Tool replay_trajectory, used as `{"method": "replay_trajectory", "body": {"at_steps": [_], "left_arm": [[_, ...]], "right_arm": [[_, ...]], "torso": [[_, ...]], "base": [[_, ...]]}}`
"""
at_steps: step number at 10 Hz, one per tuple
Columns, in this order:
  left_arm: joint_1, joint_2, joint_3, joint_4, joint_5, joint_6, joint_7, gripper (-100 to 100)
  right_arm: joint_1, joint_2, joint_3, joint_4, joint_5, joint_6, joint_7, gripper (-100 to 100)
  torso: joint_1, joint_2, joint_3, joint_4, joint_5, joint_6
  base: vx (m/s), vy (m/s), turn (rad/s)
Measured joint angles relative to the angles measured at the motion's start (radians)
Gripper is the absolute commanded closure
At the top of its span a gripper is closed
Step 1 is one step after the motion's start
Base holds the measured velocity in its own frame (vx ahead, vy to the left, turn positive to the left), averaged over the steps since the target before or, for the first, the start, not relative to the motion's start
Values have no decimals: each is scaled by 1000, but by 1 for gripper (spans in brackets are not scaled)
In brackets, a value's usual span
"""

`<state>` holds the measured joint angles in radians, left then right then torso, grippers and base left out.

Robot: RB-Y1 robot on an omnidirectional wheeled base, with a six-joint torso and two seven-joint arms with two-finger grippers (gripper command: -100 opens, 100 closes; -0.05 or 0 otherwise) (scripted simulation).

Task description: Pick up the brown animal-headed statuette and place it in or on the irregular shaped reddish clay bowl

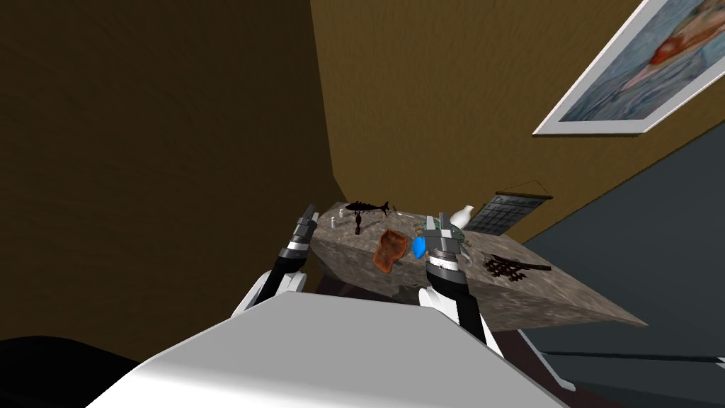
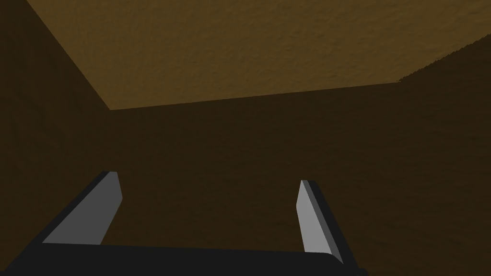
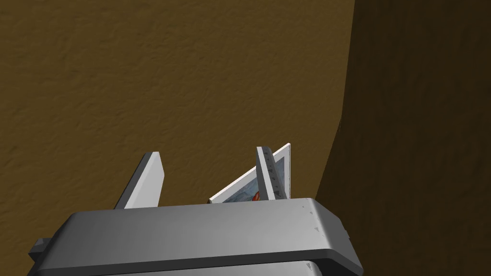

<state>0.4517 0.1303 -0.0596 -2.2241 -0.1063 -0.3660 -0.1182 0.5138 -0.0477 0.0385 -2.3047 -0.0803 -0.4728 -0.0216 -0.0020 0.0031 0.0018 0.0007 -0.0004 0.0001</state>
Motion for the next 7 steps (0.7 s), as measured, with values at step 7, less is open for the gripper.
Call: {"method": "replay_trajectory", "body": {"at_steps": [7], "left_arm": [[-102, 132, -28, 147, -39, 36, -55, -100]], "right_arm": [[0, 0, 0, 0, 0, 0, 0, 0]], "torso": [[-1, 0, 0, 0, 0, 0]], "base": [[-55, -41, -76]]}}
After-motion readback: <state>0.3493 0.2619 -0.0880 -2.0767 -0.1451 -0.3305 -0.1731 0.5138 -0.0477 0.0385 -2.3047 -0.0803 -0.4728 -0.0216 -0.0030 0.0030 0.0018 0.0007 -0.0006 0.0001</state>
